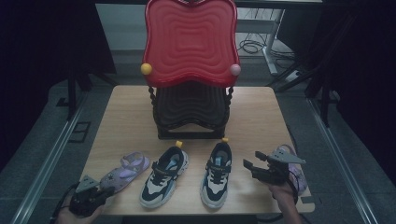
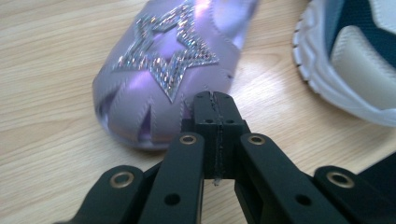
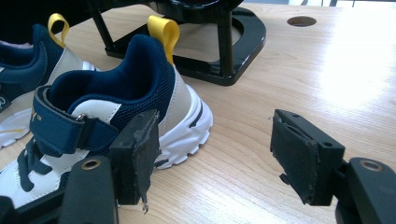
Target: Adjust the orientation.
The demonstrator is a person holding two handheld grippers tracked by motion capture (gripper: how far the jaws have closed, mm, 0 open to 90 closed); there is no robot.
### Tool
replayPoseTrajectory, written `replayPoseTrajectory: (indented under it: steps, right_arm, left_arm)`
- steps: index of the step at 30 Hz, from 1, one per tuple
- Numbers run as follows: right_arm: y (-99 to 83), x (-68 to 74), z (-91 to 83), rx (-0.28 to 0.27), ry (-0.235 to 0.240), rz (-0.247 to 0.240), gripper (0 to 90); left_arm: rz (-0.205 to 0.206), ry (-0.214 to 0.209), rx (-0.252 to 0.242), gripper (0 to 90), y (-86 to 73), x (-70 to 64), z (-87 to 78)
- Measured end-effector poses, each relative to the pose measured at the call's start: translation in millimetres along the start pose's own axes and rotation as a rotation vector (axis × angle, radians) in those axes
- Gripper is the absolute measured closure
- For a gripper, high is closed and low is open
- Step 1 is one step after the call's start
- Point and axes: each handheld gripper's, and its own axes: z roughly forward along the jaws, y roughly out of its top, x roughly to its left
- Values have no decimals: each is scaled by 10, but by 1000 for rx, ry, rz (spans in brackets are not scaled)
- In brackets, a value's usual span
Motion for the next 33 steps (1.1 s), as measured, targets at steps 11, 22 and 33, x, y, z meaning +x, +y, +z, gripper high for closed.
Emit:
replayPoseTrajectory:
  steps: [11, 22, 33]
  right_arm:
    - [-10, -10, -17, 0, -9, 1, 332]
    - [-22, -21, -16, 7, -14, 3, 332]
    - [-21, -25, -27, 5, -15, 6, 332]
  left_arm:
    - [-27, 33, -3, 895, -11, 79, 4]
    - [-46, 39, -3, 899, 51, 178, 23]
    - [-57, 46, -13, 900, 101, 263, 10]
